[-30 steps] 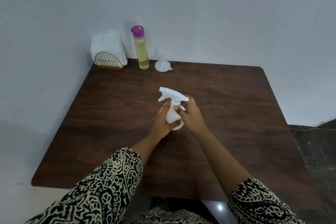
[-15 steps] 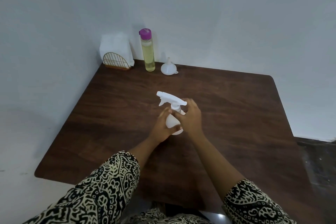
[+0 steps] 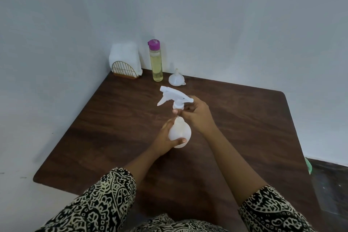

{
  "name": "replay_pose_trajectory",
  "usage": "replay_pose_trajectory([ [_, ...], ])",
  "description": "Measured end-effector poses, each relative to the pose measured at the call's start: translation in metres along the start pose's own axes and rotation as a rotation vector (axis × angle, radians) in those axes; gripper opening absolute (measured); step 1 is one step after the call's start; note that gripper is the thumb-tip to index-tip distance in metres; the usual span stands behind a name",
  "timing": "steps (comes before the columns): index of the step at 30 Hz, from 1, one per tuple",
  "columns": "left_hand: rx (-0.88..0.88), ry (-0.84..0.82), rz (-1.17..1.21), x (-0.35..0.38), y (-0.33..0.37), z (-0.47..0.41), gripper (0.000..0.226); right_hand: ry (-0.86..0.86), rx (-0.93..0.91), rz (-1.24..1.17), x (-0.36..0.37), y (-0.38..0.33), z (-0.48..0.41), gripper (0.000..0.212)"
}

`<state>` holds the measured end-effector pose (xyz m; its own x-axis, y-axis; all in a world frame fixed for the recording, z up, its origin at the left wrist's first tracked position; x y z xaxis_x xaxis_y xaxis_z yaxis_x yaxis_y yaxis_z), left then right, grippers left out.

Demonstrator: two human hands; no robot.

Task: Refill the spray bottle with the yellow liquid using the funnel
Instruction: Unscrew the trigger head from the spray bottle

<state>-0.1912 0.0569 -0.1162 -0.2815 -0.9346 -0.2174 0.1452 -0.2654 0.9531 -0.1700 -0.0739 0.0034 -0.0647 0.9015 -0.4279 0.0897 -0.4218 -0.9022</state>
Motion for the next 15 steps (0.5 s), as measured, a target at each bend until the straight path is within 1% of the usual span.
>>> replay_pose_trajectory([
  [1, -0.009, -0.007, 0.009, -0.001, 0.001, -0.001, 0.085, -0.021, 0.007, -0.055, -0.002, -0.003, -0.001, 0.032],
  [3, -0.017, -0.006, 0.021, -0.001, 0.003, 0.0, 0.082, -0.049, -0.018, -0.103, -0.007, -0.013, -0.003, 0.029],
  [9, -0.037, 0.02, 0.053, -0.002, 0.007, 0.0, 0.084, -0.054, -0.066, -0.135, -0.019, -0.034, -0.01, 0.03],
  [15, -0.027, 0.014, 0.0, -0.001, 0.012, -0.004, 0.087, -0.019, -0.099, -0.114, -0.031, -0.054, -0.016, 0.041],
])
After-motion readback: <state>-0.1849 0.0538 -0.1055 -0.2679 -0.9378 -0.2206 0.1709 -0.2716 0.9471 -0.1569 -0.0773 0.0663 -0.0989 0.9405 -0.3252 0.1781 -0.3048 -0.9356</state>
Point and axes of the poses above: each hand's wrist, its own z-axis away from the middle knuckle, its own x-axis out of the palm, y = z × x, the point moved 4 cm from there along -z, towards the middle knuckle, and after that the axes turned 13 degrees about z, right-handed, at the moved point
